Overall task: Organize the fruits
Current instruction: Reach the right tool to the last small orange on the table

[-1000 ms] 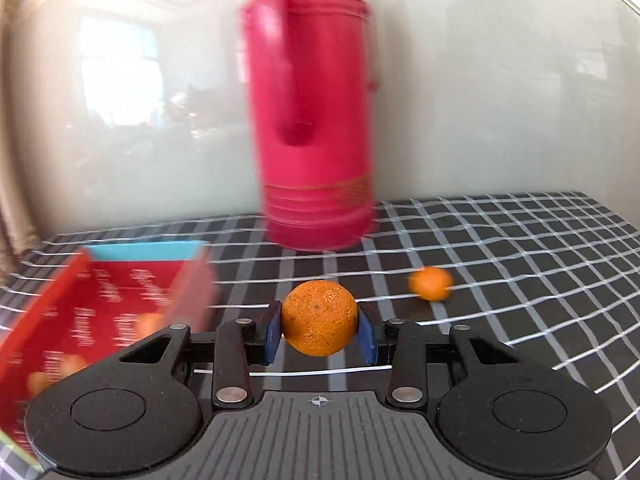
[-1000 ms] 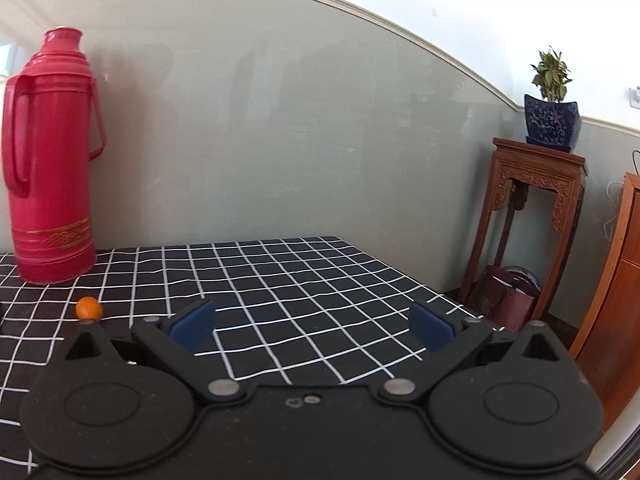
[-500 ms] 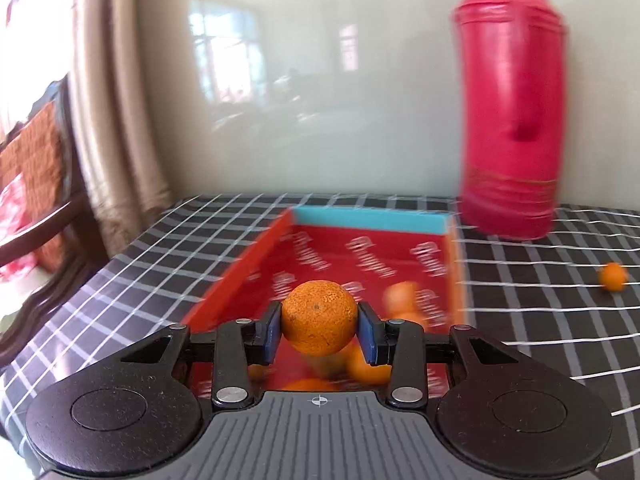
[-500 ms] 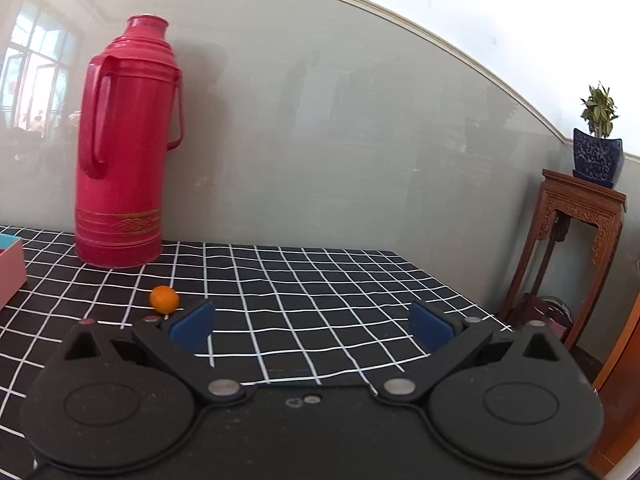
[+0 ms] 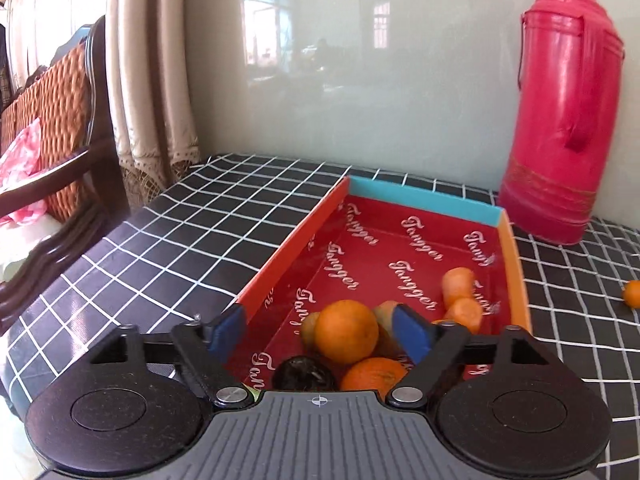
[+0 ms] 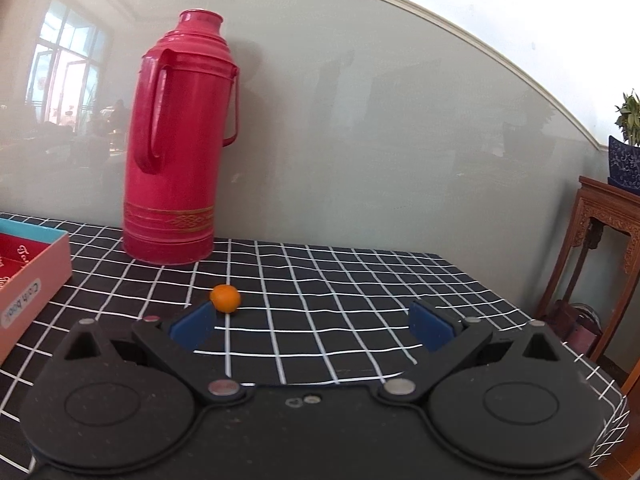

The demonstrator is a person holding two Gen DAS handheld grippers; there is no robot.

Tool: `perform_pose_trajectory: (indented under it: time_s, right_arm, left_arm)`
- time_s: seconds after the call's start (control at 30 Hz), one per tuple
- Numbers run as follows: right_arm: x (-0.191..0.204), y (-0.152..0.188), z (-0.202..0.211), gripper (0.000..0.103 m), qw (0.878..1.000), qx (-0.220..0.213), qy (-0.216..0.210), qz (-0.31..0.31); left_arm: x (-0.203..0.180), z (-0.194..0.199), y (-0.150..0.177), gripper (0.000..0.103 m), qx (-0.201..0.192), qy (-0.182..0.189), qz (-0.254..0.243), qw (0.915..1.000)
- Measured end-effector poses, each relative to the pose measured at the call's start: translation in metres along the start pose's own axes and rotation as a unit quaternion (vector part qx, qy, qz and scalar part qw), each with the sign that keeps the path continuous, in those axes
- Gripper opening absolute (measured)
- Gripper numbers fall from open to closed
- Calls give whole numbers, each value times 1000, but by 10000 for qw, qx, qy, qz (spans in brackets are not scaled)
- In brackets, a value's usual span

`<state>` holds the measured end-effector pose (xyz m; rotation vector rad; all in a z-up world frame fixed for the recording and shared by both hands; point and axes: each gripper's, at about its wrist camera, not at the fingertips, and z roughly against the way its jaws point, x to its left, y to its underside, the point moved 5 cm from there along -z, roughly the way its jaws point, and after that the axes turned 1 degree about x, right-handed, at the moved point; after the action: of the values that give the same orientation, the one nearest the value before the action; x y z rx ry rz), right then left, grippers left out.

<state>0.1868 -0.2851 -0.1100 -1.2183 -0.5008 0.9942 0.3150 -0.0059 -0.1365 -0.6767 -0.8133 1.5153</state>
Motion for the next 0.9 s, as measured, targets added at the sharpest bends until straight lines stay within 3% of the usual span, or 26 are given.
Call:
perform_pose_trajectory:
  time_s: [0.1, 0.2, 0.53, 0.73, 0.9]
  right_arm:
    - [12, -2, 1, 97, 9999, 5, -142, 4]
    - [24, -4, 0, 97, 9997, 16, -261, 24]
    - [57, -6, -11, 97, 9979, 207, -608, 5]
    - [75, -2, -23, 97, 9967, 394, -710, 61]
    - [80, -1, -38, 97, 9956, 592, -721, 103]
  left_arm:
    - [7, 16, -5, 100, -196, -102, 88, 9997]
    - [17, 32, -10, 103, -366, -135, 140, 9991]
    - [67, 62, 6, 103, -495, -357, 395, 9974]
    - [91, 54, 26, 103, -386, -582, 395, 9968]
    - [110, 43, 38, 103, -183, -632, 697, 9954]
